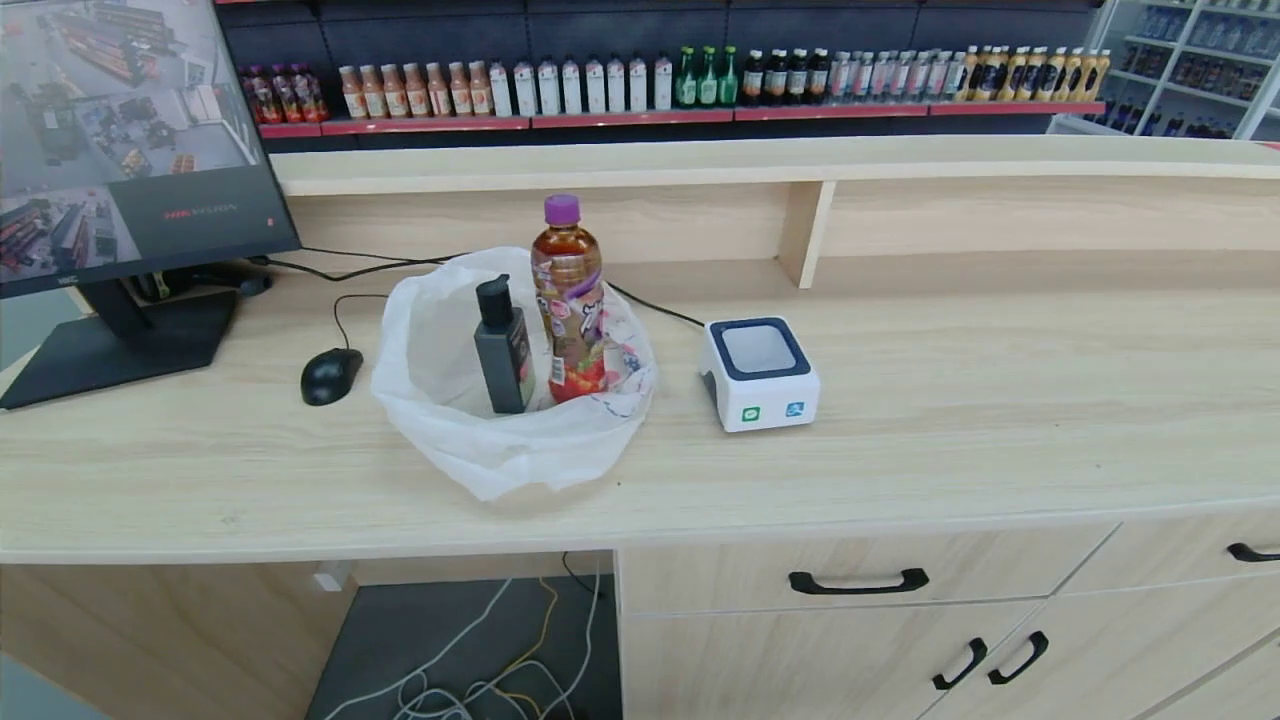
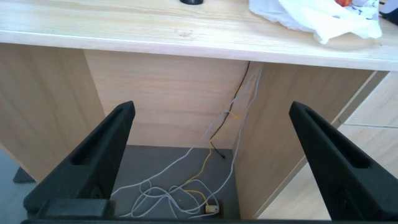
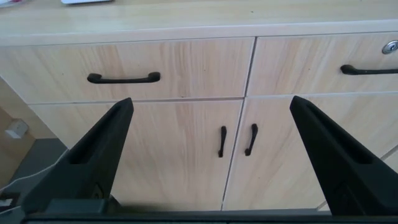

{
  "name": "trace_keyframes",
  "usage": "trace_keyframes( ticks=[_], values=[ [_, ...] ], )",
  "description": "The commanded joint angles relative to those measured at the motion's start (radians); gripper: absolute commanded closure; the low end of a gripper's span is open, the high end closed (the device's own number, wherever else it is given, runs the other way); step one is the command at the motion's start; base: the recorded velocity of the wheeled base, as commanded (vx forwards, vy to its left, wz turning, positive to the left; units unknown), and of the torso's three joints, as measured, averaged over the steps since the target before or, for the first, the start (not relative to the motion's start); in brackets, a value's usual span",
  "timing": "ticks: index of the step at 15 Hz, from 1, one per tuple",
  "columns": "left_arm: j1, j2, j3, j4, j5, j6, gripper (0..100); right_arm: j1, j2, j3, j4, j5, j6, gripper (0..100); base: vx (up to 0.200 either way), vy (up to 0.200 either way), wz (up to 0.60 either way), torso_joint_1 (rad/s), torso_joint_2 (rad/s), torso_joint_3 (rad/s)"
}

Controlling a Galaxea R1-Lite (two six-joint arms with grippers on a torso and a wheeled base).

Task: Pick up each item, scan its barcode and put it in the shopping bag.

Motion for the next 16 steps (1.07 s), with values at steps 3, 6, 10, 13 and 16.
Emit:
trace_keyframes(
  ticks=[3,6,10,13,16],
  values=[
    [0.0,0.0,0.0,0.0,0.001,-0.002,0,0.0,0.001,0.0,0.0,0.001,0.0,0,0.0,-0.2,0.0,-0.001,0.0,0.002],
    [0.0,0.0,0.0,0.0,0.001,-0.002,0,0.0,0.001,0.0,0.0,0.001,0.0,0,0.0,-0.2,0.0,0.004,0.0,0.004],
    [0.0,0.0,0.0,0.0,0.001,-0.002,0,0.0,0.001,0.0,0.0,0.001,0.0,0,0.0,0.0,0.0,0.0,0.0,0.0],
    [0.0,0.0,0.0,0.0,0.001,0.0,0,0.0,0.001,0.0,0.0,0.001,0.0,0,0.0,0.0,0.0,0.0,0.0,0.0],
    [0.0,0.0,0.0,0.0,0.001,0.0,0,0.0,0.001,0.0,0.0,0.001,-0.002,0,0.0,0.0,0.0,0.0,0.0,0.0]
  ],
)
